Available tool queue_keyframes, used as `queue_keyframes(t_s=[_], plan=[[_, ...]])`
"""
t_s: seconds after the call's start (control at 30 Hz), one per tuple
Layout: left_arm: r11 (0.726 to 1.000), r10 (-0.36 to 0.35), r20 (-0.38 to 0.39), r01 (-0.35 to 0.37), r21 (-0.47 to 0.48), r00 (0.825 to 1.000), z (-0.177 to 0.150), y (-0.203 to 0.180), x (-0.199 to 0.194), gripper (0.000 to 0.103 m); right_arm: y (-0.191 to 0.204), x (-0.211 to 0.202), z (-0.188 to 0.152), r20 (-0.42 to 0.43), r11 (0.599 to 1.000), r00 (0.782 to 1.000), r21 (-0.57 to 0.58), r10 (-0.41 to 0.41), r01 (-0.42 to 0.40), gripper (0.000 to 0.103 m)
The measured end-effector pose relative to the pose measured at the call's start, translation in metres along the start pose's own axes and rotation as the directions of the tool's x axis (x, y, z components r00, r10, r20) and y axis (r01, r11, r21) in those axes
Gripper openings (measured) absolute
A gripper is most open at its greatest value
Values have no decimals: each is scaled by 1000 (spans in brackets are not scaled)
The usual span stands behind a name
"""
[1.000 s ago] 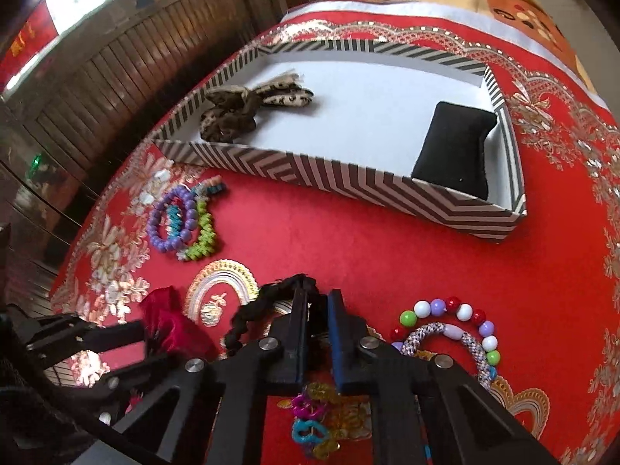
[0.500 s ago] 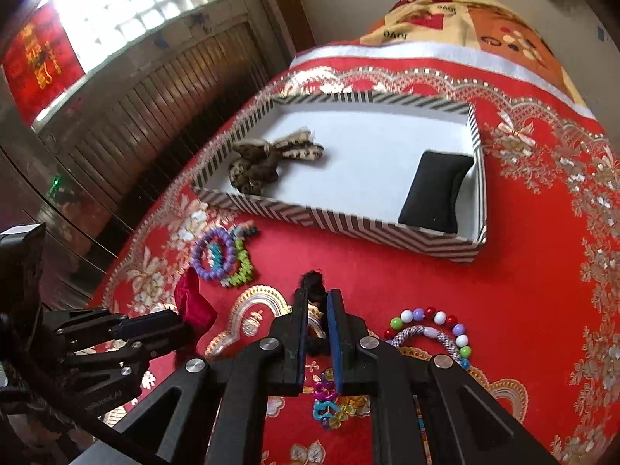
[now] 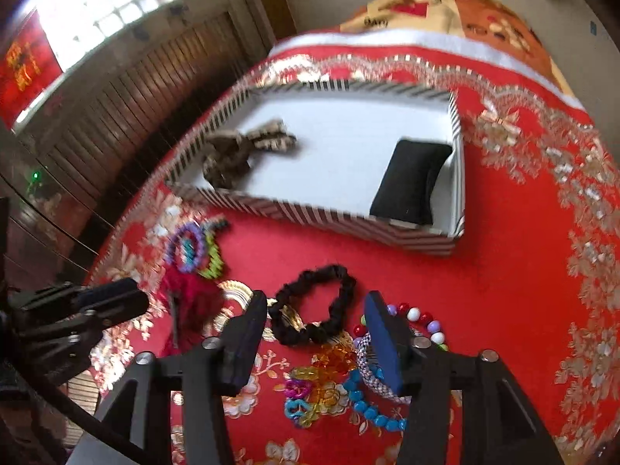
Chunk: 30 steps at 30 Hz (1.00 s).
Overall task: Organize jewelry
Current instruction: 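Carry the red bow with left tool while right tool carries scrunchie over the box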
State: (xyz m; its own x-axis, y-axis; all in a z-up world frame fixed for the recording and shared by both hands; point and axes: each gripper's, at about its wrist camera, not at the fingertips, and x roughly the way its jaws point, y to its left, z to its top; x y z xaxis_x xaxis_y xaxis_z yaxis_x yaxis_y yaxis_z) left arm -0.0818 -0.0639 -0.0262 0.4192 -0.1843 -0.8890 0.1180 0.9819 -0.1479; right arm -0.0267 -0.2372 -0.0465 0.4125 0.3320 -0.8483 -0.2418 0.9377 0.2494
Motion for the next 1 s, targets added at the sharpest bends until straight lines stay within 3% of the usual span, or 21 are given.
queue_keyframes(t_s=[0.07,0.2,0.23,0.33,0.4,0.47,0.53,0.6,0.63,0.67,0.7,0.83,1.0], plan=[[1000,3,-14,-3,-2,1000,-3,2,3,18,-5,9,1,-9,1000,1000,11,-4,4,42],[999,-31,-60,30,-25,998,-10,9,12,18,-8,27,6,-23,999,999,-20,-37,37,38],[998,-50,-70,48,-33,996,-12,10,14,21,-8,29,8,-25,999,999,-28,-46,45,37],[997,-75,-81,72,-40,994,-16,8,19,49,-11,40,11,-34,998,998,-32,-49,48,32],[995,-85,-89,81,-52,992,-17,8,25,50,-12,42,10,-17,998,998,-35,-59,59,25],[997,-66,-96,61,-52,993,-17,7,34,50,-13,40,10,-5,999,999,-13,-50,50,10],[997,-58,-109,52,-64,992,-16,9,41,50,-14,38,9,5,999,999,5,-37,37,9],[996,-57,-114,49,-70,992,-16,9,48,48,-14,32,8,20,1000,1000,17,-23,23,7],[997,-50,-117,42,-70,992,-16,9,51,39,-14,28,8,27,1000,999,21,-16,15,7],[998,-32,-95,27,-61,995,-15,9,50,22,-13,25,8,35,1000,999,25,-10,9,7],[998,-27,-95,23,-50,995,-14,8,51,18,-13,21,8,43,1000,999,28,-3,2,7],[999,-38,-97,35,-31,995,-12,5,48,15,-10,4,9,76,999,997,32,23,-25,6],[998,-51,-42,50,-28,998,-3,5,23,14,-4,-25,12,128,998,990,20,53,-56,6]])
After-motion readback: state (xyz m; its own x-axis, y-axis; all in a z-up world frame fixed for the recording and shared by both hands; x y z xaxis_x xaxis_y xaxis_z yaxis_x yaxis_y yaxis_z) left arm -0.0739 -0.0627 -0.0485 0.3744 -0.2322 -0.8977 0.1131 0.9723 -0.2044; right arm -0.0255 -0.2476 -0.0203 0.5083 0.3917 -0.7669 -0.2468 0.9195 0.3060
